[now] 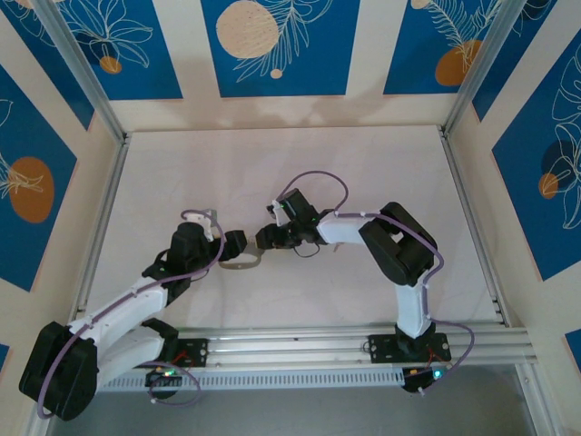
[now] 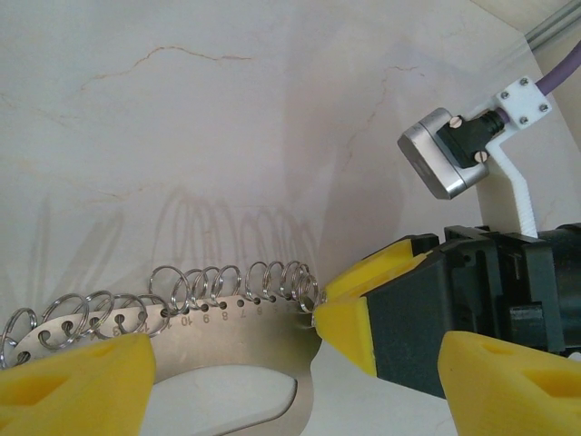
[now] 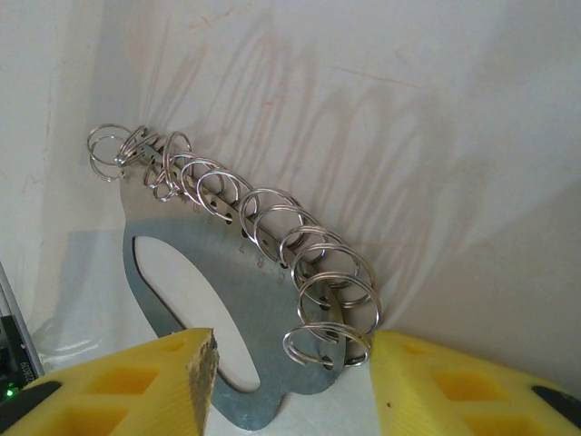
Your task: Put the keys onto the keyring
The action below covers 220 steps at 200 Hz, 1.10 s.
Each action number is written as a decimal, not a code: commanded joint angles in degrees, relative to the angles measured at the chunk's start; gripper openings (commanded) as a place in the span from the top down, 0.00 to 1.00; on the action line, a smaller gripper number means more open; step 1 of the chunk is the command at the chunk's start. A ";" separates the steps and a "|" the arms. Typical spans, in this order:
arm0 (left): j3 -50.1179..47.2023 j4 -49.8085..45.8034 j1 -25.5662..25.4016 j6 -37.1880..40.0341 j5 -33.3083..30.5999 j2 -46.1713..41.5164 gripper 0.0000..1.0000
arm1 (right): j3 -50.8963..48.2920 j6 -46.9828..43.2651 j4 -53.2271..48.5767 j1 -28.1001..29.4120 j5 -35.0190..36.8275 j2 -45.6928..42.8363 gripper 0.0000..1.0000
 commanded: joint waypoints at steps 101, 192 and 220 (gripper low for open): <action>1.14 2.06 -0.94 0.06 -0.58 0.73 0.18 | -5.45 -2.95 2.56 2.50 -6.71 -4.41 0.71; 1.22 2.23 -1.03 0.15 0.18 1.92 0.18 | -2.85 -6.46 -7.55 2.15 7.92 -6.67 0.48; 1.74 -0.59 -1.61 2.52 2.16 1.73 0.20 | -4.40 -5.95 -7.86 0.95 8.63 -8.85 0.48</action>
